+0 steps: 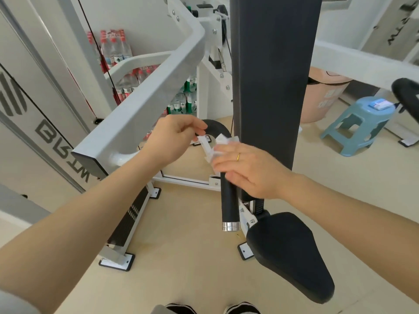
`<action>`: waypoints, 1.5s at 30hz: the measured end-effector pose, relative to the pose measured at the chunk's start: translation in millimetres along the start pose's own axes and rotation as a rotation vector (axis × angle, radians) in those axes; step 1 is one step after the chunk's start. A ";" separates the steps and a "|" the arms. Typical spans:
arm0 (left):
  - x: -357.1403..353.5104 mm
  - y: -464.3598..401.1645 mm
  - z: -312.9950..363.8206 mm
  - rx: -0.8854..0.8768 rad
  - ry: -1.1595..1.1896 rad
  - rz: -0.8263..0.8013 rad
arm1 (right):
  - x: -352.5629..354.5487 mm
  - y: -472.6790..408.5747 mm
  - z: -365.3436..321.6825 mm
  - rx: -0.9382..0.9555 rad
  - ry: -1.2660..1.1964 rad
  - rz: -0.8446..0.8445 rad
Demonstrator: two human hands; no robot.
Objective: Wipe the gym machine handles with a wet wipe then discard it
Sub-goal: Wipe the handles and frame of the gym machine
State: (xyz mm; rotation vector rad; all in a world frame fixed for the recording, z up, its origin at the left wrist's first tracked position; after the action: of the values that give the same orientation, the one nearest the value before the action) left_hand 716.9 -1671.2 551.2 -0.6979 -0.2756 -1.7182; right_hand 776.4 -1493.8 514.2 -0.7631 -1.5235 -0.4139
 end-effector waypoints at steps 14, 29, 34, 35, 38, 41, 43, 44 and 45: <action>51.1 -6.1 -32.2 -0.075 -0.507 -0.281 | 6.4 -68.8 14.8 -0.383 0.040 -0.001; 59.6 -25.7 -51.5 -0.033 -0.554 -0.382 | -2.1 -127.2 -23.9 -0.297 0.251 -0.124; 59.2 -23.5 -57.8 -0.032 -0.486 -0.347 | 18.1 -108.0 5.5 -0.426 0.167 -0.163; 59.1 -22.9 -58.4 -0.033 -0.481 -0.345 | 18.0 -102.5 10.3 -0.475 0.161 -0.162; 59.1 -23.4 -54.7 -0.030 -0.511 -0.360 | 12.2 -114.0 2.8 -0.379 0.306 -0.232; 59.5 -24.3 -49.4 -0.055 -0.611 -0.435 | 8.1 -133.1 -14.0 -0.228 0.352 -0.264; 65.2 -23.7 -49.2 -0.069 -0.671 -0.481 | 5.0 -137.1 -20.0 -0.203 0.346 -0.224; 69.1 -22.8 -50.3 -0.078 -0.721 -0.493 | -0.1 -136.2 -22.6 -0.200 0.328 -0.191; 73.0 -22.0 -51.7 -0.092 -0.789 -0.494 | -6.6 -135.5 -27.6 -0.198 0.307 -0.169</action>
State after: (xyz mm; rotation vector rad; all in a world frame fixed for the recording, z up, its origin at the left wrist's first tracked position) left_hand 671.7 -1751.3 556.9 -1.4552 -0.9842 -1.8412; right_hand 704.4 -1610.0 536.1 -0.6884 -1.2727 -0.7812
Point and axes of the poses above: each hand's wrist, its own y-axis away from the middle knuckle, its own x-axis out of the back of the hand, z = x × y, the point moved 2 cm from there along -y, towards the middle knuckle
